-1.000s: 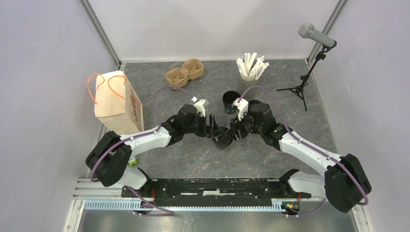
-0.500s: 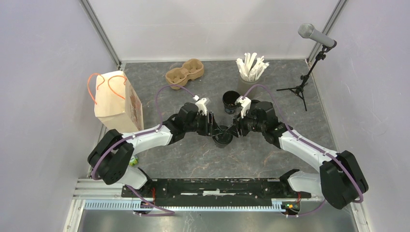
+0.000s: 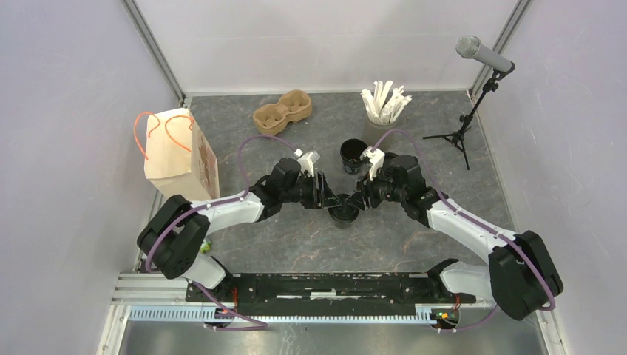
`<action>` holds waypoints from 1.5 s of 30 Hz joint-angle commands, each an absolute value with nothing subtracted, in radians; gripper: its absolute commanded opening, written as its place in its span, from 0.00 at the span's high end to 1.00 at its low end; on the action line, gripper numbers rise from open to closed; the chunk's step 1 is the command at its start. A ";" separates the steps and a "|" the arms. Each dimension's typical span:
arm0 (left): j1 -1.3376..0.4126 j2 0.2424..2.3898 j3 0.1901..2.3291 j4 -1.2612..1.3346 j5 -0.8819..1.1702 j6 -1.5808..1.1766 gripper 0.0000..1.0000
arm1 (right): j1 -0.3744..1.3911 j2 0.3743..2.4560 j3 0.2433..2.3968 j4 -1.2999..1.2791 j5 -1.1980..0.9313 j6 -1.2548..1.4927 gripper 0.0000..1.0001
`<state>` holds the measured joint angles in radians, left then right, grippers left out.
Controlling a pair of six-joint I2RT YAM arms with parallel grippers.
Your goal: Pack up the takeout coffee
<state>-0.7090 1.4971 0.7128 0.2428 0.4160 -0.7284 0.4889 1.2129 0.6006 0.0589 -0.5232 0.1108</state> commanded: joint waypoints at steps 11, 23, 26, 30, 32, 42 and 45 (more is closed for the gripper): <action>-0.715 1.558 0.652 0.267 0.400 -0.733 0.49 | 0.481 1.177 0.526 0.110 -0.536 0.150 0.49; -0.715 1.480 0.653 0.238 0.417 -0.741 0.42 | 0.469 1.164 0.482 0.130 -0.550 0.160 0.49; -0.715 1.500 0.659 0.203 0.381 -0.726 0.46 | 0.464 1.154 0.505 0.124 -0.565 0.193 0.47; -0.719 1.540 0.651 0.201 0.372 -0.727 0.52 | 0.458 1.107 0.522 0.108 -0.556 0.247 0.34; -0.729 1.543 0.649 0.201 0.361 -0.726 0.53 | 0.451 1.083 0.520 0.088 -0.550 0.270 0.32; -0.746 1.555 0.647 0.208 0.338 -0.722 0.54 | 0.432 1.029 0.466 0.150 -0.568 0.424 0.31; -0.749 1.557 0.646 0.215 0.339 -0.724 0.54 | 0.427 1.048 0.449 0.169 -0.570 0.452 0.33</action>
<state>-0.7372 1.5093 0.6685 0.3252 0.3977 -0.7437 0.4347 1.0317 0.4713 0.1150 -0.5533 0.3824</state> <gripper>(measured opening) 0.467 0.674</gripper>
